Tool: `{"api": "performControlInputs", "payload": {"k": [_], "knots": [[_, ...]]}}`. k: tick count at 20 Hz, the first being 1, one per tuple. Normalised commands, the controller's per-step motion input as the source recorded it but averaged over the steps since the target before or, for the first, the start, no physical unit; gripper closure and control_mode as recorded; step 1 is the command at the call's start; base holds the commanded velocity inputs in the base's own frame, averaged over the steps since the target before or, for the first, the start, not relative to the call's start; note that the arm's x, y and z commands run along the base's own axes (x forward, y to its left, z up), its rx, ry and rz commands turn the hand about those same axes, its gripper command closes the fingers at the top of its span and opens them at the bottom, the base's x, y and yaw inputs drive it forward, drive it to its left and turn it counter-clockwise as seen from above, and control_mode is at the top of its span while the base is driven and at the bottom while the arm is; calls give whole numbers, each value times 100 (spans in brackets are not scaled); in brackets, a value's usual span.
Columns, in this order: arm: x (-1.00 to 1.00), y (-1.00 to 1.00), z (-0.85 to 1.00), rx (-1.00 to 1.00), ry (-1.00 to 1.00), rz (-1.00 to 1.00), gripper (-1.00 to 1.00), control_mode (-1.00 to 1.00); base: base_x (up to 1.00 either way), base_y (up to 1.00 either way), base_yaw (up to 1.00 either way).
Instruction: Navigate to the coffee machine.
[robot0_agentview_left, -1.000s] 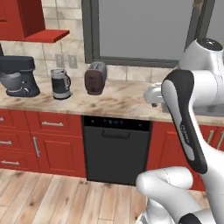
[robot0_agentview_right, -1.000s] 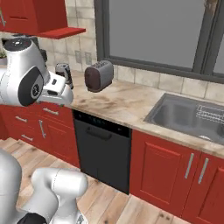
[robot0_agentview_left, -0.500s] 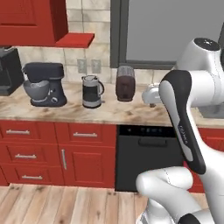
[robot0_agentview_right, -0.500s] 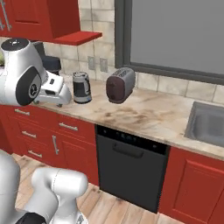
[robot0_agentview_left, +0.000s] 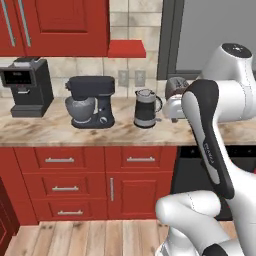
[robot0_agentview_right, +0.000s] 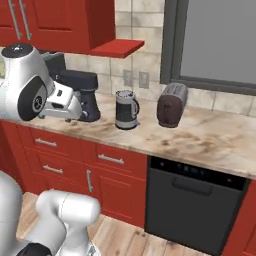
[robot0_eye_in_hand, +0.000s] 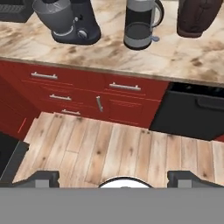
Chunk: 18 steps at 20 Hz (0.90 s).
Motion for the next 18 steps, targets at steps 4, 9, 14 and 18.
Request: {"api": "performControlInputs", "payload": {"k": [4, 9, 14, 18], "knots": [[0, 0, 0, 0, 0, 0, -100, 100, 62, 97, -9], [0, 0, 0, 0, 0, 0, -100, 100, 73, 77, -2], [0, 0, 0, 0, 0, 0, -100, 100, 60, 60, -4], [0, 0, 0, 0, 0, 0, -100, 100, 54, 34, -12]]}}
